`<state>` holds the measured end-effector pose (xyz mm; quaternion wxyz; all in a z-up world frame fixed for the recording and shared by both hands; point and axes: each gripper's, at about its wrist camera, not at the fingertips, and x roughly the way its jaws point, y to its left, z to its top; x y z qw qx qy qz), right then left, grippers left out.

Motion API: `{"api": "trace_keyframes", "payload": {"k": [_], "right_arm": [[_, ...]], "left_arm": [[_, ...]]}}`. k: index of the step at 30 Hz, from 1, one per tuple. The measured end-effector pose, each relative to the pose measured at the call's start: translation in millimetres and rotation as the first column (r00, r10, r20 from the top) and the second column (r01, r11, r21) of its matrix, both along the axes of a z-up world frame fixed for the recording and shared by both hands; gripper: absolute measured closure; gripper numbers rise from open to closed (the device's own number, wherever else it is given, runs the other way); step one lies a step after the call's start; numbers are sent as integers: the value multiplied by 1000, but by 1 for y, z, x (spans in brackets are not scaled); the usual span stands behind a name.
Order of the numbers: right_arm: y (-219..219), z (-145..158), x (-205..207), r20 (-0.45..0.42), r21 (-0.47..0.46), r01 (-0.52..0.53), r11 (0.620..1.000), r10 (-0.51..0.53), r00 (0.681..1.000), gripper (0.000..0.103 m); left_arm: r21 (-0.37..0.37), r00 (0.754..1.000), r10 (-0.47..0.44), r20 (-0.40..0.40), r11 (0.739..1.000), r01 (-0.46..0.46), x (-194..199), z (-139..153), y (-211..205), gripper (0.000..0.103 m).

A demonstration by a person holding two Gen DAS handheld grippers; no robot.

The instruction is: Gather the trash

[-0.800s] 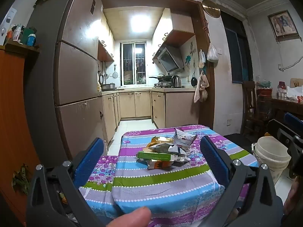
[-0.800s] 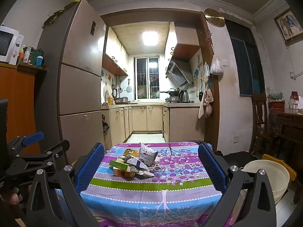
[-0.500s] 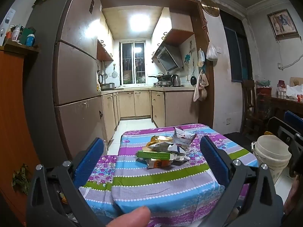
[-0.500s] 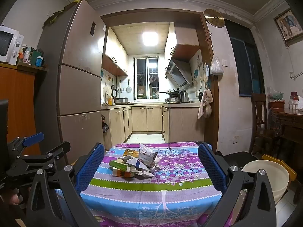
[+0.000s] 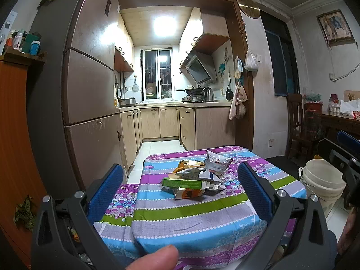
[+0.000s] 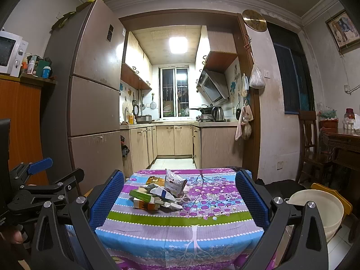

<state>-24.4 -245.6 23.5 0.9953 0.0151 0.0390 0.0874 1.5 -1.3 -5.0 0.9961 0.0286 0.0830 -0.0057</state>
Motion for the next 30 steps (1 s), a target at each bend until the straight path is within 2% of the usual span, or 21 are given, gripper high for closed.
{"api": "trace_keyframes", "payload": {"k": [30], "right_arm": [[-3, 1, 1, -7, 1, -1, 1000, 1, 1000, 4]], "left_arm": [[1, 1000, 0, -21, 1000, 0, 5, -1, -1, 5]]}}
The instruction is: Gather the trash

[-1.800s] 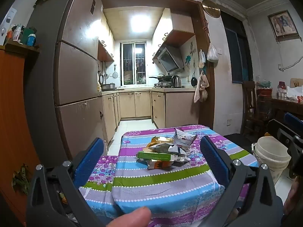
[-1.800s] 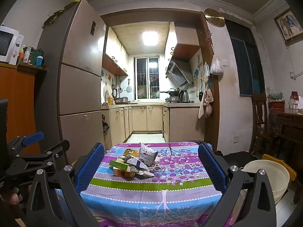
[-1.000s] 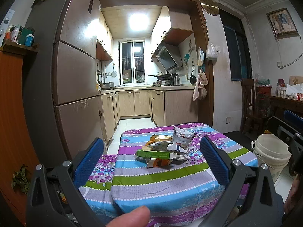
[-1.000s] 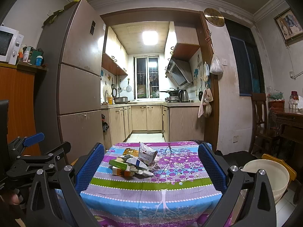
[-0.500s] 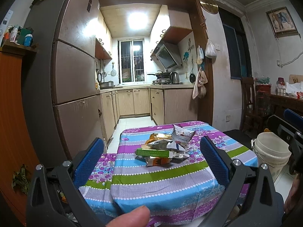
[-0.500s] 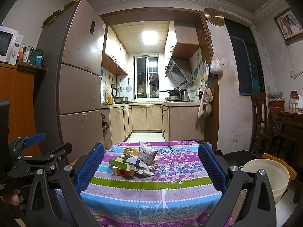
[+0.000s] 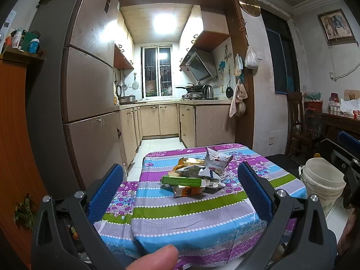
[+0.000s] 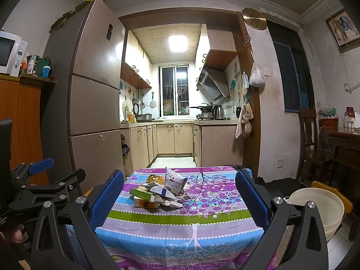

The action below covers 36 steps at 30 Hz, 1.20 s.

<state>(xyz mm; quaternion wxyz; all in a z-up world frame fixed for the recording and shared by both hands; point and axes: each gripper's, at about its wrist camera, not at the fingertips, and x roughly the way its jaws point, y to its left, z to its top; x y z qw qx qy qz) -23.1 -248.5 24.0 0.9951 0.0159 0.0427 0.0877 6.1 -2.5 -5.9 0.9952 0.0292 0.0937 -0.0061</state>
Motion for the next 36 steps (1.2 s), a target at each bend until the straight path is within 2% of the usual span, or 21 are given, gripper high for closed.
{"api": "trace_keyframes", "payload": {"k": [10, 11, 13, 36], "right_arm": [[1, -3, -2, -2, -1, -1, 1000, 1, 1000, 4], [2, -16, 2, -3, -2, -2, 1000, 2, 1000, 4], [2, -17, 2, -3, -2, -1, 1000, 1, 1000, 4], [3, -17, 3, -7, -4, -1, 1000, 1, 1000, 4]], "left_arm": [[-2, 1000, -1, -4, 1000, 1, 0, 0, -1, 5], [-3, 1000, 0, -3, 1000, 0, 0, 0, -1, 5], [-3, 1000, 1, -2, 1000, -1, 0, 1, -2, 5], [-7, 1000, -1, -7, 1000, 1, 1, 0, 2, 5]]}}
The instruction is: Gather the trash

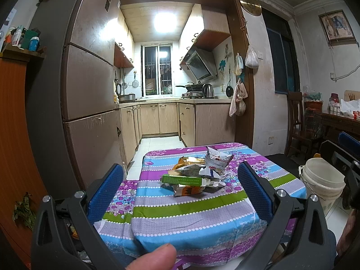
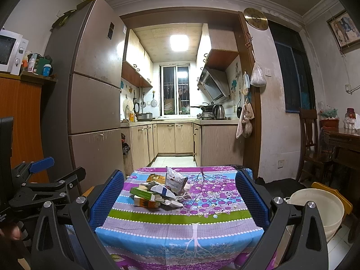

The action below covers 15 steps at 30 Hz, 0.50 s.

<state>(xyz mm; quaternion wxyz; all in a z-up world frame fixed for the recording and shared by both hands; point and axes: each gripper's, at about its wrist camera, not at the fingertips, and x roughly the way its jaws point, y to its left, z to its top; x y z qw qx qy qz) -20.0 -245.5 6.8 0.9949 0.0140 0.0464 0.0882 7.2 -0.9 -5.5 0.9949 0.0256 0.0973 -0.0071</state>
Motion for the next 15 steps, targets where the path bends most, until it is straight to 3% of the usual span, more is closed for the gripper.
{"api": "trace_keyframes", "payload": {"k": [10, 15], "right_arm": [[4, -1, 5, -6, -6, -8, 1000, 8, 1000, 4], [12, -3, 51, -86, -84, -142, 986, 135, 987, 4]], "left_arm": [[7, 1000, 6, -12, 1000, -6, 6, -1, 3, 5], [27, 996, 37, -85, 999, -35, 49, -13, 26, 5]]}}
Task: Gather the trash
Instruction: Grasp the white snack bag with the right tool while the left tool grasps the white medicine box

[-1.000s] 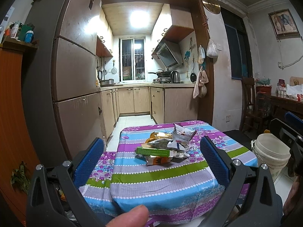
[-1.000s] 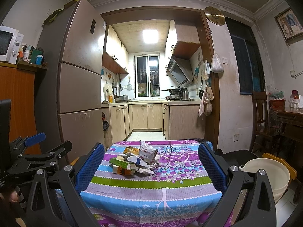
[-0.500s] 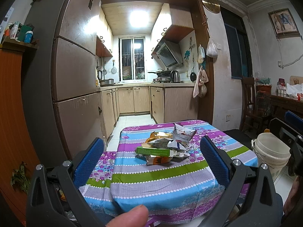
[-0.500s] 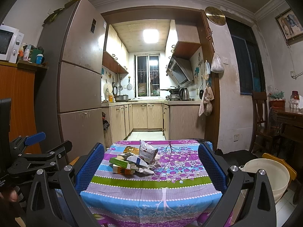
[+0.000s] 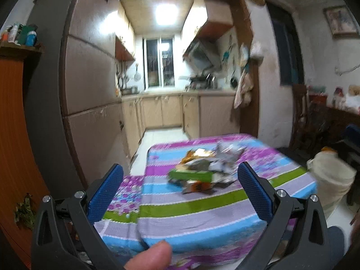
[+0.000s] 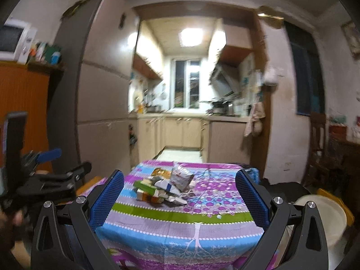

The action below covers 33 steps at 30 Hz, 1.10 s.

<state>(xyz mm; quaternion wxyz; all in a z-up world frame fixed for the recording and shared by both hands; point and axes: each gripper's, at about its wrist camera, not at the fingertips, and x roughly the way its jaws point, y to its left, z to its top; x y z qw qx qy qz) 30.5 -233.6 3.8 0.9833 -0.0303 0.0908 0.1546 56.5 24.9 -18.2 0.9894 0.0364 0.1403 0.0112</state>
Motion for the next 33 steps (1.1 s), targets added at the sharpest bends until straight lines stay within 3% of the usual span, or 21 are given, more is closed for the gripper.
{"api": "trace_keyframes", "payload": {"k": [5, 8, 13, 17, 19, 21, 25, 28, 33], "right_arm": [[-9, -22, 116, -208, 34, -158, 987, 162, 965, 10], [-7, -46, 195, -340, 62, -220, 974, 228, 912, 12], [-3, -64, 284, -416, 129, -235, 963, 268, 869, 12], [16, -84, 330, -471, 99, -277, 956, 290, 833, 12], [21, -91, 342, -491, 87, -297, 951, 300, 818, 12], [28, -99, 348, -503, 86, -328, 941, 325, 801, 15], [33, -105, 355, -508, 62, -343, 937, 326, 798, 52], [25, -98, 346, -469, 110, -319, 941, 332, 818, 61], [6, -73, 323, -376, 181, -267, 947, 317, 871, 62]], "left_arm": [[-79, 984, 2, -180, 997, -16, 86, -29, 46, 5], [-72, 967, -60, -246, 996, 44, 126, -46, 54, 5], [-235, 920, -204, -334, 963, 128, 176, -72, 64, 5], [-327, 869, -290, -401, 931, 159, 204, -101, 61, 8], [-387, 840, -331, -429, 908, 160, 216, -112, 61, 15], [-423, 829, -351, -436, 893, 156, 221, -116, 61, 22], [-431, 824, -399, -403, 877, 214, 228, -102, 48, 22], [-470, 796, -464, -388, 843, 262, 238, -89, 32, 22], [-539, 768, -498, -402, 807, 241, 260, -87, 16, 22]]}}
